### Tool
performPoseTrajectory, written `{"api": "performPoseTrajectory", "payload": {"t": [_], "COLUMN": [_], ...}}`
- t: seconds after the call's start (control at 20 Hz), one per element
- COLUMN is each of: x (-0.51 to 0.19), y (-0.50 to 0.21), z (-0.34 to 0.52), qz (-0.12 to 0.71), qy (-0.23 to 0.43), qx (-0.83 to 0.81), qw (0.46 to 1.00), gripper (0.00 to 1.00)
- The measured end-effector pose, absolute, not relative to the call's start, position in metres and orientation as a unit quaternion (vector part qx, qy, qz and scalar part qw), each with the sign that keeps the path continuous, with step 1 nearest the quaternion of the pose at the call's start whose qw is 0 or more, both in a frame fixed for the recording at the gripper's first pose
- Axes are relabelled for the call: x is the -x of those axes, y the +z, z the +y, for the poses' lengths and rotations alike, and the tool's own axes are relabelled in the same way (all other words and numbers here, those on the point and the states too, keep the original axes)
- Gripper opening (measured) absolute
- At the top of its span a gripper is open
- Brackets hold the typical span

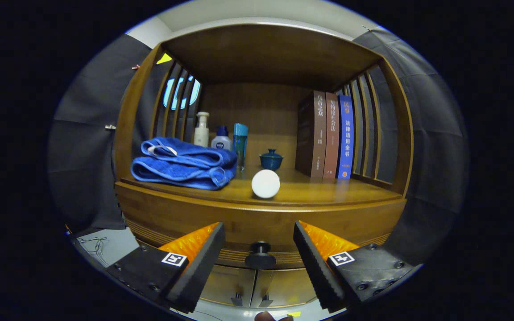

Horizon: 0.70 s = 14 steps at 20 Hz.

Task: Pull open the drawer, take out the items inside it, and place them on the countertop above the cabinet.

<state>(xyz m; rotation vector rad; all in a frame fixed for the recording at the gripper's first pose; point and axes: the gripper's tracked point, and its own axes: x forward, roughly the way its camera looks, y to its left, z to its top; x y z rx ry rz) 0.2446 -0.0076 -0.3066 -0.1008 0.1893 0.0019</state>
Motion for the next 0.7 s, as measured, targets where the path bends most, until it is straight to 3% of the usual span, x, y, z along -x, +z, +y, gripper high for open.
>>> {"api": "performPoseTrajectory", "payload": {"t": [0.7], "x": [-0.117], "y": [-0.127], "z": [0.015], "qz": [0.04], "qy": [0.013], "qx": [0.029], "qw": [0.999], "gripper": [0.99]}}
